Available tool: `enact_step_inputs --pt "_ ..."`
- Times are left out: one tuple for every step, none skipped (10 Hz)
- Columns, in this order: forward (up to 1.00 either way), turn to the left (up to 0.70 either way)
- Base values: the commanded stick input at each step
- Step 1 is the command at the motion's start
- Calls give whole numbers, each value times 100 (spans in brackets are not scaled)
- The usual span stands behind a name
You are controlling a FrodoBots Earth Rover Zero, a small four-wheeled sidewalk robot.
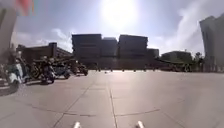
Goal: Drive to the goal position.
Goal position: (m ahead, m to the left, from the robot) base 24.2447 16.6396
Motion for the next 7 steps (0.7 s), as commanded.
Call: enact_step_inputs --pt "70 14" --pt "70 14" --pt "70 0" --pt "70 0" --pt "70 0" --pt "70 0" --pt "70 0"
